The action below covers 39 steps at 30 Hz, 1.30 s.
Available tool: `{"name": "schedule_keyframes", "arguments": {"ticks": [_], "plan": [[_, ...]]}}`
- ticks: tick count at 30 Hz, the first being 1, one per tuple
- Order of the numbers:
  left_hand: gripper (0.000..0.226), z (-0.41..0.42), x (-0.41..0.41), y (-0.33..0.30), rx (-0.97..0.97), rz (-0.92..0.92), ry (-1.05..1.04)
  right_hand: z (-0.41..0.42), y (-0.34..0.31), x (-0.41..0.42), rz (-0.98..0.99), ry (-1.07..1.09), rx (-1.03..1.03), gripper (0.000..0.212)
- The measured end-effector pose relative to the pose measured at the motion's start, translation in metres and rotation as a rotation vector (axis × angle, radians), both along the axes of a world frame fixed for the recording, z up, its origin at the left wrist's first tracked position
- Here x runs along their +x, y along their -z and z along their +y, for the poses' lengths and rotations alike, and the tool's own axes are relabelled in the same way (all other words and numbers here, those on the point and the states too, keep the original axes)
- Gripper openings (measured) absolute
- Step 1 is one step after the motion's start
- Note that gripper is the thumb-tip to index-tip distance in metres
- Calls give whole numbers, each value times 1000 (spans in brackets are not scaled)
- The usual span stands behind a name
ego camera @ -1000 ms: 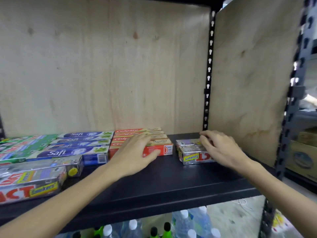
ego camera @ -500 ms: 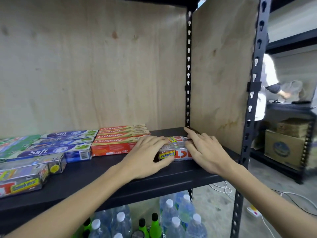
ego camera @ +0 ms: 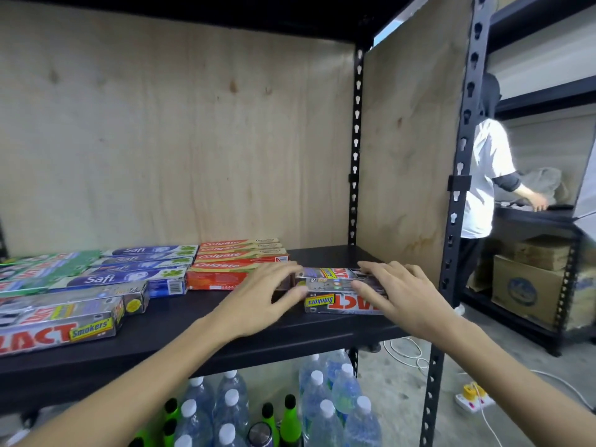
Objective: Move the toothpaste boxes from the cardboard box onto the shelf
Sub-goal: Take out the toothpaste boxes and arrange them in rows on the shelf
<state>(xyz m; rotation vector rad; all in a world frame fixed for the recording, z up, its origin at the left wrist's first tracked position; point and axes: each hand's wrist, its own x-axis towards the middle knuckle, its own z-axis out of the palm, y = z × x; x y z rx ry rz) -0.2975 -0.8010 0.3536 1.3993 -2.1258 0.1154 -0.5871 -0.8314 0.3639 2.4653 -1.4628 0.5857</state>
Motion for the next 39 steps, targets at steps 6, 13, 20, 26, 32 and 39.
{"name": "schedule_keyframes", "arguments": {"ticks": [6, 13, 20, 26, 32, 39], "plan": [[54, -3, 22, 6, 52, -164, -404, -12, 3, -5, -39, -29, 20, 74], [48, -28, 29, 3, -62, -296, -470, -20, -2, -12, -60, -96, 128, 86], [43, -42, 64, -8, -106, -112, -374, -24, -2, -12, -143, -145, 148, 88], [41, -45, 71, -2, -124, -26, -305, -28, 1, -2, -211, -164, 147, 93], [37, -36, 71, -4, -177, 170, -244, -22, 2, 25, -223, -201, 155, 89], [23, 26, 55, -7, -247, 310, -22, -5, 3, 59, -219, -273, 171, 98]]}}
